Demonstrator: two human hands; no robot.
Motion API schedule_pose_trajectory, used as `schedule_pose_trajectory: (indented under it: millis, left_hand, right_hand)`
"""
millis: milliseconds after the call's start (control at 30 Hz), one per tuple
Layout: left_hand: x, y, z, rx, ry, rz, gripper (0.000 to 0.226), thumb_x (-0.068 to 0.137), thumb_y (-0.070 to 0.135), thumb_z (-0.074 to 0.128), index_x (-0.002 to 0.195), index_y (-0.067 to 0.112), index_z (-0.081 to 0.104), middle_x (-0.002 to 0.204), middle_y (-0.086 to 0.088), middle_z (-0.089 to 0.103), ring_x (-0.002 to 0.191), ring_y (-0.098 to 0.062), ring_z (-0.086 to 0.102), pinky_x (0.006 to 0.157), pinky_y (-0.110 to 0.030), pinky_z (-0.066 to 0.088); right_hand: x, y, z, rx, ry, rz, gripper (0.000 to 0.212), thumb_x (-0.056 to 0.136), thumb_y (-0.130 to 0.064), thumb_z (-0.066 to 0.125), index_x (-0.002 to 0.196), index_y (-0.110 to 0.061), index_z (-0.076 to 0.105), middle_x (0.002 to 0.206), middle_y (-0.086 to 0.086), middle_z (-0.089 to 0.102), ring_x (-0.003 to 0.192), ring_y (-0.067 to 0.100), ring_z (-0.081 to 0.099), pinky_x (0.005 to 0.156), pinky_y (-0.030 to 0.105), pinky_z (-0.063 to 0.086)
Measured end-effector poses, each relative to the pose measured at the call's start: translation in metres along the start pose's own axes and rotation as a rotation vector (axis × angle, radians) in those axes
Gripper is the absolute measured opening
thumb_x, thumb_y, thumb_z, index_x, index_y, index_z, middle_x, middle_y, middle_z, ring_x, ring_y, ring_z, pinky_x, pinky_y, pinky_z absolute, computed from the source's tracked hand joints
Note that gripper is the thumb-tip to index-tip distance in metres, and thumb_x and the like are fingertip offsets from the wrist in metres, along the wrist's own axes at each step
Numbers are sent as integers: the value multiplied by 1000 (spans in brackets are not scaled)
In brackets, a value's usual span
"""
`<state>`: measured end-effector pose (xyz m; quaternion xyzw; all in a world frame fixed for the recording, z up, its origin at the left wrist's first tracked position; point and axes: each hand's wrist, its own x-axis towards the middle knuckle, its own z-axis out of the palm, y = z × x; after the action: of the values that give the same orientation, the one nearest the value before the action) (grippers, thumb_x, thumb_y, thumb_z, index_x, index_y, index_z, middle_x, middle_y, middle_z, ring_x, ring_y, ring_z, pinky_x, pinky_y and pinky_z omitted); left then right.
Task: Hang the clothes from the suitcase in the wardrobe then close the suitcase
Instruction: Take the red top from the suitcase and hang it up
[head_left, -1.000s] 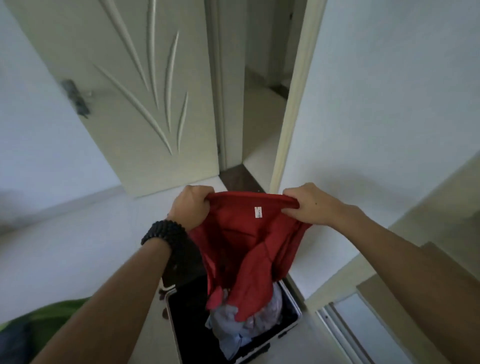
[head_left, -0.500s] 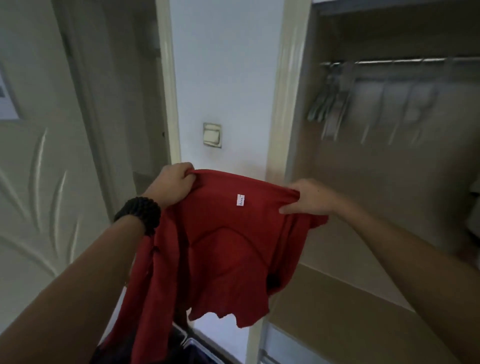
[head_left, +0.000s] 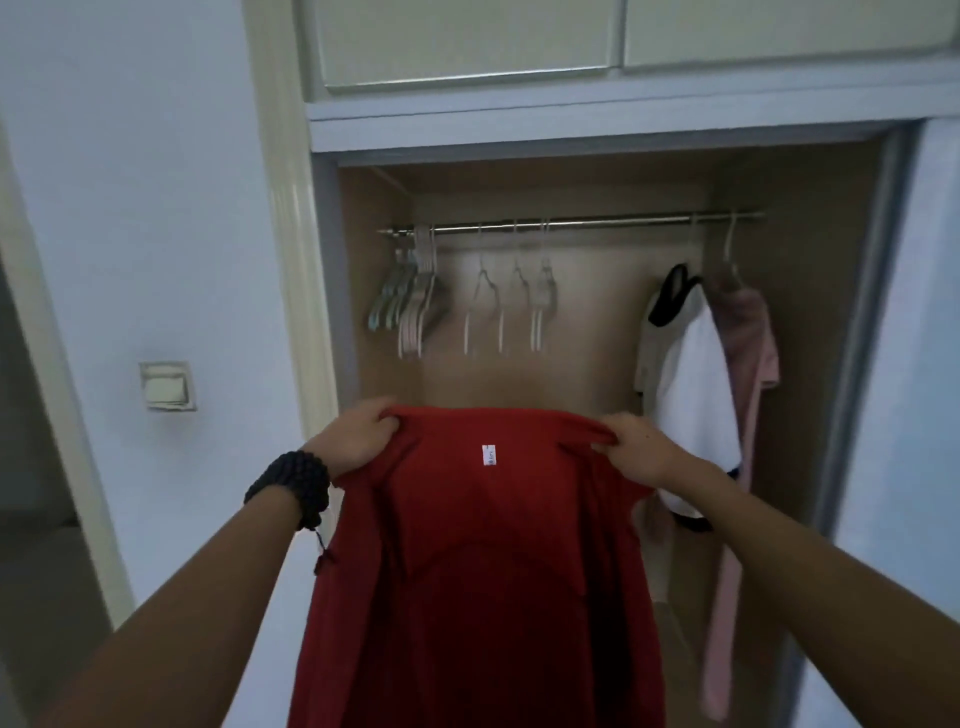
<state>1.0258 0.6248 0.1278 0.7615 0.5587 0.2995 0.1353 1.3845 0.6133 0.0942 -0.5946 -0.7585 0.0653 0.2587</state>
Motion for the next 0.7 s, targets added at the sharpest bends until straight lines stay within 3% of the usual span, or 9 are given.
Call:
schedule_pose_trajectory:
  millis: [67,133,200,300,367,433,533,600,700]
  left_hand:
    - [19,21,21,-53,-63,-4,20,94,20,47,108,16,62,117,-7,63,105,-22,58,92,-34,42]
    - [34,51,40,-147,-112,-32,17,81,28,53,97,25,60,108,-7,64,96,-21,59,89,-37,45]
    - [57,81,58,-300,-154,-43,42,68,41,53,107,26,58,116,-7,60,104,-22,56,97,-39,45]
    - [86,117,81,-351,-196,15,48,92,47,42,127,17,55,130,0,51,114,-15,47,101,-31,36]
    - [107,131,94,-273,-151,57,39,102,35,35,129,17,58,130,5,51,118,-13,48,103,-27,35]
    - [135,143,110,-249,-72,62,34,100,29,44,126,19,62,133,5,53,120,-14,50,104,-26,37]
    - [165,150,121,-209,23,9,28,96,27,51,116,16,66,126,-4,62,108,-17,58,94,-27,45]
    - [180,150,129,-188,46,-30,29,94,28,52,116,13,65,121,-8,63,103,-19,59,89,-27,47]
    - [198,142,137,-120,81,-106,38,93,32,52,124,12,60,125,-10,60,109,-23,58,94,-32,49]
  right_hand:
    - [-8,21,-7,84,-3,57,20,92,-16,52,98,-8,69,97,5,72,94,25,67,83,34,51]
    - [-15,37,-19,204,18,151,25,91,-26,55,110,-18,68,103,-3,69,94,15,64,77,25,49]
    - [-11,57,-34,319,39,218,33,86,-39,58,117,-28,64,110,-9,65,97,9,61,76,20,45]
    - [1,79,-46,433,49,211,38,90,-58,47,118,-36,61,115,-16,62,105,3,57,89,24,42]
    - [12,91,-49,434,68,204,44,95,-60,37,115,-32,64,115,-14,63,106,6,58,94,27,41]
    - [28,107,-54,409,62,177,44,99,-52,35,105,-25,69,107,-8,67,101,9,62,90,26,42]
    - [52,128,-50,397,49,156,50,99,-48,38,100,-9,69,98,6,70,95,20,65,89,31,47]
    - [67,141,-47,386,32,129,53,98,-50,40,95,-5,67,97,11,70,93,24,66,92,35,49]
    - [86,156,-38,388,3,114,53,97,-50,42,97,-3,67,98,12,70,94,24,66,92,33,49]
